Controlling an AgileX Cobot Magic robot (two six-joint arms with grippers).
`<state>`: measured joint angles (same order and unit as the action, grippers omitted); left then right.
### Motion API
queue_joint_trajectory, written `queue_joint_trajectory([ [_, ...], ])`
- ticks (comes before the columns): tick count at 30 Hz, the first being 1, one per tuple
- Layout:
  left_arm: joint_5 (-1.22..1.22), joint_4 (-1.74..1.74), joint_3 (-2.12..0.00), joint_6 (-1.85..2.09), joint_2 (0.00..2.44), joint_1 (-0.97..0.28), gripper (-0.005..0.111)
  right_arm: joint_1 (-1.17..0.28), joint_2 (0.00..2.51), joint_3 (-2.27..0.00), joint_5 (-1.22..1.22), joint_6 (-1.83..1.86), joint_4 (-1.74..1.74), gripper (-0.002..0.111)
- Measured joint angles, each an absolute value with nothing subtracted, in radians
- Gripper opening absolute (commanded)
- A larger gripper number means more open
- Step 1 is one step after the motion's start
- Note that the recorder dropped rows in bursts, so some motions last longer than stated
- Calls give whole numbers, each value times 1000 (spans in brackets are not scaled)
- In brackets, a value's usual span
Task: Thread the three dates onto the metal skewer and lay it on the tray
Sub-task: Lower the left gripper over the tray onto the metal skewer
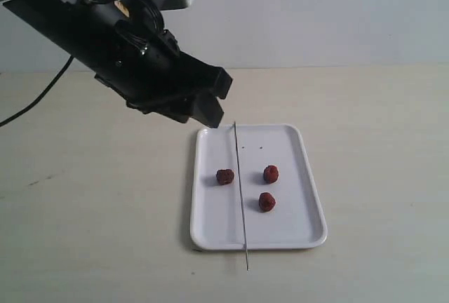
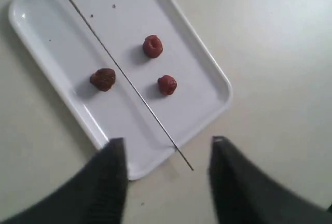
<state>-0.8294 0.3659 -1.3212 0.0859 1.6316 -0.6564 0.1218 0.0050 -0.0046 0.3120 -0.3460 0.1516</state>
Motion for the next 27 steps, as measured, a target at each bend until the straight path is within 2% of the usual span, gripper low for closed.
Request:
queue_joint_trajectory([
  [4, -807, 366, -1321, 129, 1636, -656, 0, 122, 5, -5, 312, -346, 152, 0],
  [6, -805, 366, -1321, 154, 1636, -656, 4, 122, 5, -5, 312, -346, 152, 0],
  [7, -803, 368, -1321, 158, 1636, -656, 10, 122, 5, -5, 312, -346, 152, 0],
  [9, -800, 376, -1321, 163, 1636, -656, 27, 122, 5, -5, 312, -346, 152, 0],
  [12, -799, 398, -1321, 163, 1636, -656, 75, 122, 5, -5, 312, -346, 152, 0],
  [13, -799, 405, -1321, 161, 1640, -656, 88, 122, 5, -5, 312, -346, 152, 0],
  [14, -799, 411, -1321, 161, 1642, -656, 94, 122, 5, -5, 312, -346, 152, 0],
  [19, -807, 449, -1321, 152, 1685, -659, 79, 122, 5, -5, 312, -346, 152, 0],
  [27, -822, 444, -1323, 34, 1832, -709, 79, 122, 5, -5, 312, -346, 152, 0],
])
